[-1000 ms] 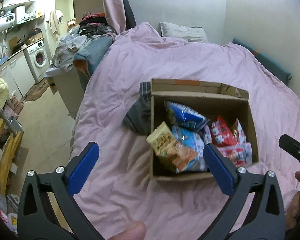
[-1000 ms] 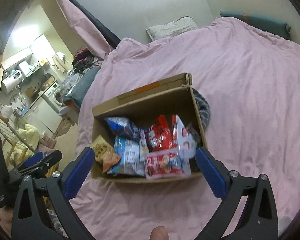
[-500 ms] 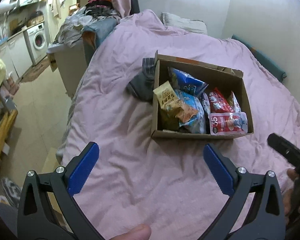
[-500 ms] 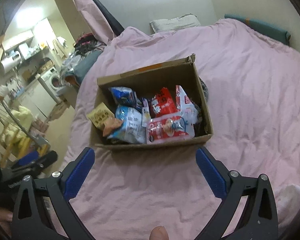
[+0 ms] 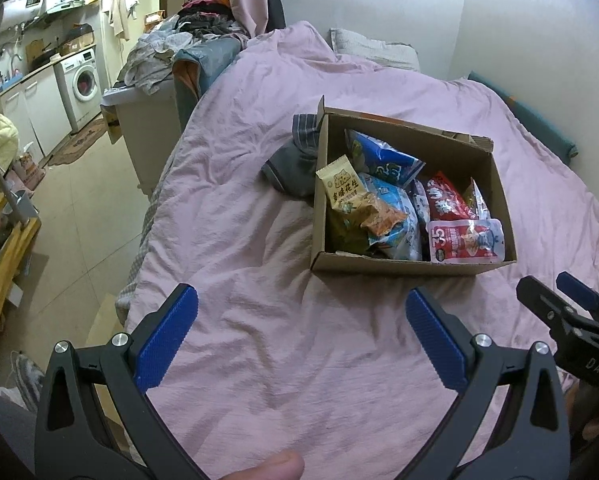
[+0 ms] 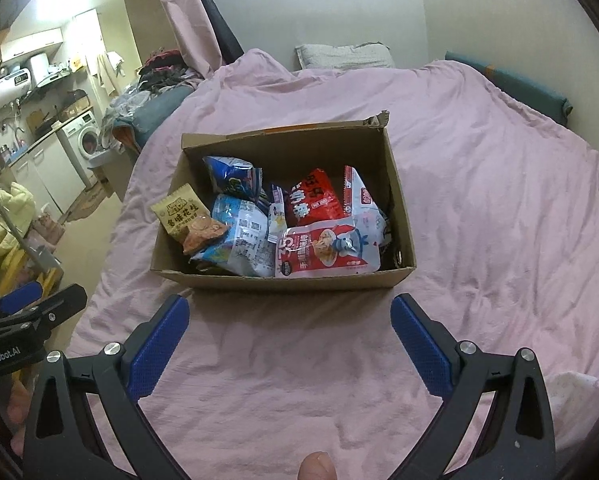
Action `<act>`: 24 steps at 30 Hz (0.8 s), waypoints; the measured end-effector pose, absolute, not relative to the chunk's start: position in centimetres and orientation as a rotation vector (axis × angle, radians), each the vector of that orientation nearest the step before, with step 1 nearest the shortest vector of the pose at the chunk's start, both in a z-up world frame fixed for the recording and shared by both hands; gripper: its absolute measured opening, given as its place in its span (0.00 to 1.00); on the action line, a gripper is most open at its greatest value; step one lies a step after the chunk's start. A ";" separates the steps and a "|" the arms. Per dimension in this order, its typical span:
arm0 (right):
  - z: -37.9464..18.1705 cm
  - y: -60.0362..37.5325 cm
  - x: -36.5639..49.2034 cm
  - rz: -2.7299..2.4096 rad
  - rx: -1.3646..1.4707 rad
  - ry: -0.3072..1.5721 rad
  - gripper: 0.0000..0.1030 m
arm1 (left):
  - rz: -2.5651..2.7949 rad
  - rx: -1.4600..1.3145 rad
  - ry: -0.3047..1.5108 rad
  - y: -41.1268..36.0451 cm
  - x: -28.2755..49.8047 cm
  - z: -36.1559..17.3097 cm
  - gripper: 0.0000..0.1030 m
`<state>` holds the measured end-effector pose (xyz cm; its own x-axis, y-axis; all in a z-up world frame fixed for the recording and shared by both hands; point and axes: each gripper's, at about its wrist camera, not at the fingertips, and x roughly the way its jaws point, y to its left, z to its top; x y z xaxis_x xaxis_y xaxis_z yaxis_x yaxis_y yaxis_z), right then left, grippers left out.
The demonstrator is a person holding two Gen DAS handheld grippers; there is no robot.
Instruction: Organize snacks
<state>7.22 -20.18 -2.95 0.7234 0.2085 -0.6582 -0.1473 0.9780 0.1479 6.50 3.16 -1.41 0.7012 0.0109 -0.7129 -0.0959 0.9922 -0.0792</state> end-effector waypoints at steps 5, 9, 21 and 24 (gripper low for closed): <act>-3.1 -20.4 7.5 0.187 0.097 0.739 1.00 | 0.062 -0.119 0.794 3.2 6.5 -1.5 1.00; -3.1 -20.7 7.7 0.177 0.107 0.742 1.00 | 0.061 -0.125 0.799 3.1 6.6 -1.5 1.00; -3.0 -21.0 7.7 0.172 0.115 0.737 1.00 | 0.064 -0.126 0.799 3.0 6.5 -1.5 1.00; -3.0 -21.1 7.7 0.172 0.115 0.737 1.00 | 0.063 -0.126 0.799 3.1 6.5 -1.5 1.00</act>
<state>7.69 -21.10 -2.99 0.7271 0.1957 -0.6581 -0.1152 0.9797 0.1640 6.51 3.06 -1.50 0.6958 0.0090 -0.7182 -0.1044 0.9906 -0.0888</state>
